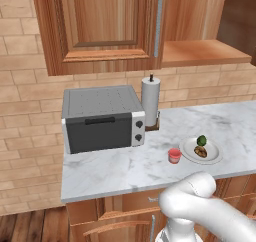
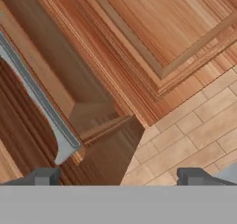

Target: Pick the avocado and bread from the counter and place them on the plate. Then pick the jam from the cabinet and place it next to the plate. Lastly close the cabinet door.

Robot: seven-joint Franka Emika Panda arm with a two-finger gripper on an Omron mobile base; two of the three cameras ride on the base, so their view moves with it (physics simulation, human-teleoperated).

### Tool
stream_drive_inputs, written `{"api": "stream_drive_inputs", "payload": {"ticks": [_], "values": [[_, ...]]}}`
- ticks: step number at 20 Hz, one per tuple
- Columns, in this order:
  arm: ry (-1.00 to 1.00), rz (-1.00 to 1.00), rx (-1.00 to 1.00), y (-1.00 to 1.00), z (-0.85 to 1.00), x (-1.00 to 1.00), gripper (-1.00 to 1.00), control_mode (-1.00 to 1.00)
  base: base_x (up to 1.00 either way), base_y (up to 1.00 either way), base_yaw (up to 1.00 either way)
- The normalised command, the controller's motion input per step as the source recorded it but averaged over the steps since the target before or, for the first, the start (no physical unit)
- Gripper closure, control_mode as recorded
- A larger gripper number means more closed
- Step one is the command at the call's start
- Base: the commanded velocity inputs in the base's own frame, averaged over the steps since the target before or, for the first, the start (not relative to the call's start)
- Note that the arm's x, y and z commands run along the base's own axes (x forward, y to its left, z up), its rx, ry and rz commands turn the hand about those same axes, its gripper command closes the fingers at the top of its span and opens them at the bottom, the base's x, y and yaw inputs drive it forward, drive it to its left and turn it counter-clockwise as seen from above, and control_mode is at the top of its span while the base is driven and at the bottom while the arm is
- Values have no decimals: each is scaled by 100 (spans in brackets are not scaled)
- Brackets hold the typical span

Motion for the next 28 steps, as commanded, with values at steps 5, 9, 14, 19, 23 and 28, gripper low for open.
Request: {"api": "stream_drive_inputs", "payload": {"ticks": [5,9,14,19,23,28], "values": [[-1,0,3,-9,-4,34,-100,-100,0,0,0],[-7,0,-1,54,-10,8,-100,-100,0,0,0],[-15,0,-2,82,-6,0,-100,-100,0,0,0],[-14,0,0,79,-2,0,-100,-100,0,0,0],[-16,-4,-1,83,0,4,-100,-100,0,0,0],[-19,-9,-2,92,0,9,-100,-100,0,0,0]]}}
